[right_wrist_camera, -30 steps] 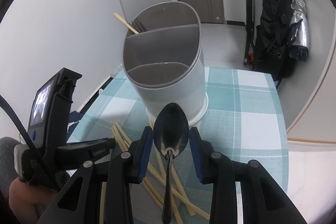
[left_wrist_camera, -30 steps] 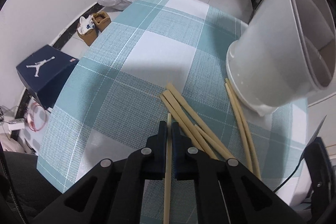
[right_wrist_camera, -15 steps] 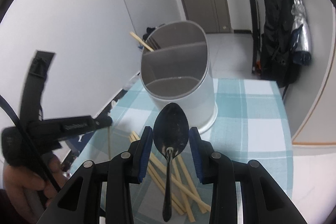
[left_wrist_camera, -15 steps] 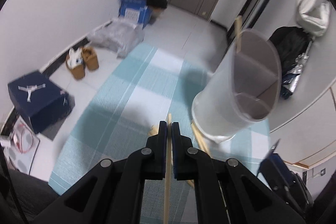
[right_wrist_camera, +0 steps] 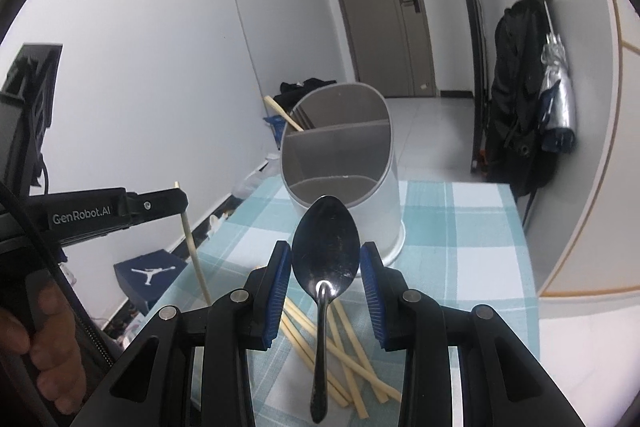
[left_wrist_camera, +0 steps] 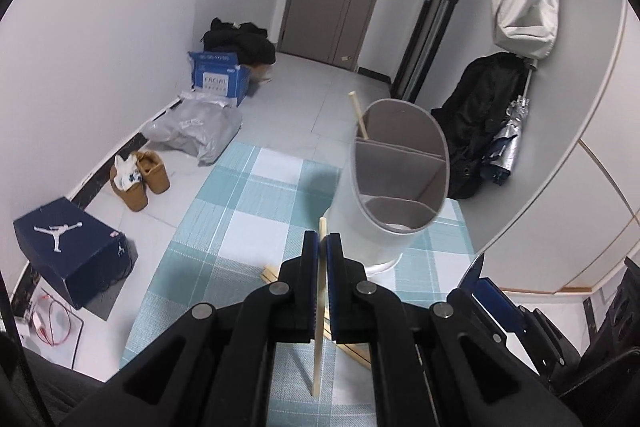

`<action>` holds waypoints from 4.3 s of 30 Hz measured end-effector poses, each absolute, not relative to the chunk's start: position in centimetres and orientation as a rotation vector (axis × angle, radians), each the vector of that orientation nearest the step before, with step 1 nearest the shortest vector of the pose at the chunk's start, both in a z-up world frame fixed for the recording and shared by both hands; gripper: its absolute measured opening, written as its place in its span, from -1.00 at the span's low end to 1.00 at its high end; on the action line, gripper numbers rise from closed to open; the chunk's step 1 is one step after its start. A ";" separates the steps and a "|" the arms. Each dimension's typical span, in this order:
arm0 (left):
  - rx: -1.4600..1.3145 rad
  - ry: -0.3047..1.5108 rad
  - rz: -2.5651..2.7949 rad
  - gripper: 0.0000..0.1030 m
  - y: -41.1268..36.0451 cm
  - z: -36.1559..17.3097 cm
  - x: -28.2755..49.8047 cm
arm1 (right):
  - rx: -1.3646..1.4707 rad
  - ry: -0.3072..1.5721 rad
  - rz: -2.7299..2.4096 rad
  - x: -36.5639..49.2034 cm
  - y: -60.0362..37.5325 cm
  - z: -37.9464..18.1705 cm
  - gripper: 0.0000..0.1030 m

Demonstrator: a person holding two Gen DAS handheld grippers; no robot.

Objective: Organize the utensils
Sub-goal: 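Lift and carry the spoon and chopstick with both grippers over the white holder, then open the right gripper to drop the spoon while the left gripper releases the chopstick, then move both open grippers back down to the loose wooden chopsticks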

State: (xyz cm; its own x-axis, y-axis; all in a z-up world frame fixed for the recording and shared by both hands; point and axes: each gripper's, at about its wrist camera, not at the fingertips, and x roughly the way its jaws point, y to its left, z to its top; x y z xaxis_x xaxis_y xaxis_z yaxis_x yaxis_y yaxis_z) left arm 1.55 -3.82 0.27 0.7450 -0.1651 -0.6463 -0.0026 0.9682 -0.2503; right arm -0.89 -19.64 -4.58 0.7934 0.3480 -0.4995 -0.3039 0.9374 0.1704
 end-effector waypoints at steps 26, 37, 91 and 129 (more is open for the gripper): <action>-0.349 0.554 -0.251 -0.99 -3.8 12.7 5.4 | 0.063 0.288 0.337 1.3 -21.5 7.8 -0.33; -0.480 0.473 -0.221 -0.99 -1.9 13.4 10.3 | 0.036 0.212 0.388 8.2 -21.0 11.2 -0.33; -0.424 0.694 -0.312 -0.85 -2.1 5.9 14.7 | -0.053 0.345 0.516 14.1 -20.2 3.0 -0.22; -0.219 0.578 0.009 0.91 -3.0 5.6 0.7 | 0.004 0.445 0.379 -0.1 -20.4 3.3 0.79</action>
State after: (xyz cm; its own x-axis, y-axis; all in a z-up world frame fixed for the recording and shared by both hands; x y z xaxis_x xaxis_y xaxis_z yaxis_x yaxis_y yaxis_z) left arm 0.66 -3.04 5.62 0.8381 -0.0529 -0.5429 -0.0698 0.9767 -0.2030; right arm -0.10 -20.35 3.26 0.8341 0.3584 -0.4193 -0.3568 0.9303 0.0853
